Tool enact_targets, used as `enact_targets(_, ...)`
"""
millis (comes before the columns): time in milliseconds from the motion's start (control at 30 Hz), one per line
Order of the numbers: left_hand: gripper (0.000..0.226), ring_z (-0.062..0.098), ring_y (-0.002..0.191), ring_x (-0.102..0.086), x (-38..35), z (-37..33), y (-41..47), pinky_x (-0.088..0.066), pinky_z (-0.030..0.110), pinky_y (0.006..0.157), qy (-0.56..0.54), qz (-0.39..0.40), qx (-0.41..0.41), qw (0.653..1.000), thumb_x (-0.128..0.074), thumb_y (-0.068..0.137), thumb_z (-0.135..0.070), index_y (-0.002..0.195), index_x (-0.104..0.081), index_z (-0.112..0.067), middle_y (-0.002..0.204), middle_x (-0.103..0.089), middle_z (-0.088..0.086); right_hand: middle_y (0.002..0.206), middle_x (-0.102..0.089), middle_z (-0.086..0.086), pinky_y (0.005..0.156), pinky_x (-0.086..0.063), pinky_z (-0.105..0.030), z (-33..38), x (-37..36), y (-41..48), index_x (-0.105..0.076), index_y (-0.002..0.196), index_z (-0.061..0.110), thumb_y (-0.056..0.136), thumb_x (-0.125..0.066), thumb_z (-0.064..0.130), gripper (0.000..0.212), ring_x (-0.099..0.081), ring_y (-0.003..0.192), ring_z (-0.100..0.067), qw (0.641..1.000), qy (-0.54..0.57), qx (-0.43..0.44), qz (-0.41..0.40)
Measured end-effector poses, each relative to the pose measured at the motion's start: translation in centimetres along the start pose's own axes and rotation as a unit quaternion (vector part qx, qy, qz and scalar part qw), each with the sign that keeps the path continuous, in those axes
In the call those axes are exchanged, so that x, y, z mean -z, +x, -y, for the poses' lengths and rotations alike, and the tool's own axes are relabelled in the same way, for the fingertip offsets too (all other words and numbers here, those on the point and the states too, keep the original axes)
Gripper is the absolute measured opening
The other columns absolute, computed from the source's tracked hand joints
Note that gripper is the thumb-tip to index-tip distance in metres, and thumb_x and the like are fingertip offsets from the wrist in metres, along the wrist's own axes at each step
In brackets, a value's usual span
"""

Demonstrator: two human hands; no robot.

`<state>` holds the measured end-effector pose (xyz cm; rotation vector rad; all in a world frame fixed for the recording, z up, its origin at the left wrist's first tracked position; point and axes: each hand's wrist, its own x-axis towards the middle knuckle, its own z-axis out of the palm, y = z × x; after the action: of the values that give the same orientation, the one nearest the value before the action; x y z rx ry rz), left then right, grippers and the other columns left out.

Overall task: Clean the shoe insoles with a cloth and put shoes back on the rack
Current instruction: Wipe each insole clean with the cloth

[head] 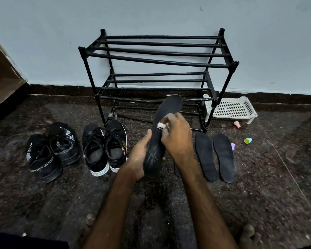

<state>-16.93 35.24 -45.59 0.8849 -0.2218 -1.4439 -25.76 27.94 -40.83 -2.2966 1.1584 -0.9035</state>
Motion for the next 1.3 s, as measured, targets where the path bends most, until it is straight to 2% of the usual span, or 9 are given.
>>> enact_targets(67, 0.046, 0.023, 0.085, -0.063, 0.1, -0.1, -0.1, -0.048, 0.035, 0.07, -0.025, -0.002, -0.004, 1.0, -0.044, 0.097, -0.049, 0.113, -0.07, -0.014, 0.101, -0.069, 0.011, 0.092, -0.055, 0.005, 0.07, -0.04, -0.016, 0.4, 0.0, 0.3, -0.066, 0.09, 0.015, 0.081, -0.066, 0.004, 0.015, -0.052, 0.08, -0.01, 0.992, 0.054, 0.064, 0.091)
enact_targets(167, 0.051, 0.023, 0.073, -0.064, 1.0, -0.7, -0.3, -0.052, 0.033, 0.055, -0.01, -0.011, 0.0, 1.0, -0.049, 0.092, -0.051, 0.111, -0.069, -0.008, 0.094, -0.07, 0.013, 0.084, -0.059, 0.005, 0.067, -0.045, -0.022, -0.8, 0.6, 1.0, -0.07, 0.081, 0.02, 0.078, -0.069, 0.005, 0.016, -0.057, 0.077, -0.012, 0.98, 0.032, 0.06, 0.185)
enact_targets(400, 0.055, 0.029, 0.081, -0.06, 0.4, -0.6, -1.1, -0.049, 0.03, 0.05, 0.052, 0.019, 0.043, 0.998, -0.043, 0.098, -0.05, 0.104, -0.075, -0.007, 0.098, -0.065, 0.02, 0.099, -0.057, 0.0, 0.076, -0.045, -0.022, -2.6, 1.5, 1.2, -0.066, 0.095, 0.013, 0.085, -0.066, 0.004, 0.014, -0.052, 0.081, -0.011, 0.998, -0.012, -0.04, -0.037)
enact_targets(600, 0.056, 0.028, 0.076, -0.06, 0.8, -0.8, -1.6, -0.048, 0.029, 0.047, 0.063, 0.031, 0.055, 0.996, -0.044, 0.095, -0.052, 0.114, -0.069, -0.007, 0.097, -0.063, 0.022, 0.091, -0.064, 0.002, 0.069, -0.044, -0.02, -2.7, 2.7, 1.7, -0.071, 0.087, 0.02, 0.078, -0.075, 0.004, 0.018, -0.057, 0.077, -0.009, 0.972, 0.063, 0.059, 0.22)
enact_targets(700, 0.059, 0.026, 0.074, -0.062, 0.5, -0.5, -2.1, -0.049, 0.03, 0.049, 0.098, 0.085, 0.081, 0.988, -0.039, 0.097, -0.051, 0.126, -0.061, -0.005, 0.106, -0.067, 0.022, 0.096, -0.062, 0.003, 0.073, -0.042, -0.008, -4.2, 3.3, 1.9, -0.07, 0.087, 0.02, 0.078, -0.071, -0.002, 0.024, -0.057, 0.083, -0.007, 0.995, 0.04, 0.008, 0.09)
enact_targets(800, 0.059, 0.029, 0.084, -0.06, 0.4, -0.3, -2.3, -0.05, 0.032, 0.053, 0.098, 0.126, 0.082, 0.984, -0.034, 0.1, -0.049, 0.138, -0.053, -0.007, 0.135, -0.056, 0.023, 0.098, -0.062, 0.003, 0.081, -0.05, -0.017, -4.8, 3.6, 2.3, -0.067, 0.09, 0.02, 0.079, -0.071, -0.002, 0.025, -0.058, 0.087, -0.009, 0.999, 0.025, -0.039, -0.01)
enact_targets(967, 0.056, 0.031, 0.079, -0.062, 0.4, -0.3, -1.9, -0.051, 0.032, 0.05, 0.083, 0.101, 0.078, 0.988, -0.044, 0.094, -0.051, 0.124, -0.064, -0.008, 0.106, -0.063, 0.025, 0.081, -0.068, 0.01, 0.063, -0.048, -0.019, -1.8, 4.1, 1.0, -0.07, 0.088, 0.019, 0.075, -0.083, 0.01, 0.02, -0.058, 0.07, -0.001, 0.951, 0.153, 0.013, 0.269)
enact_targets(1167, 0.059, 0.029, 0.088, -0.061, 0.6, -0.8, -2.6, -0.052, 0.032, 0.057, 0.102, 0.172, 0.087, 0.976, -0.026, 0.104, -0.048, 0.137, -0.056, -0.009, 0.142, -0.05, 0.022, 0.103, -0.06, 0.002, 0.073, -0.034, -0.001, -3.9, 4.4, 2.7, -0.068, 0.095, 0.019, 0.081, -0.07, -0.002, 0.026, -0.054, 0.088, -0.007, 0.998, 0.02, -0.056, -0.024)
enact_targets(1300, 0.058, 0.034, 0.089, -0.052, 0.4, -0.8, -2.5, -0.053, 0.033, 0.058, 0.098, 0.169, 0.087, 0.977, -0.027, 0.104, -0.048, 0.136, -0.057, -0.01, 0.138, -0.054, 0.023, 0.097, -0.066, 0.002, 0.071, -0.048, -0.011, -5.5, 5.1, 2.4, -0.069, 0.09, 0.021, 0.077, -0.076, -0.002, 0.027, -0.061, 0.082, -0.006, 0.996, 0.073, -0.041, 0.014)
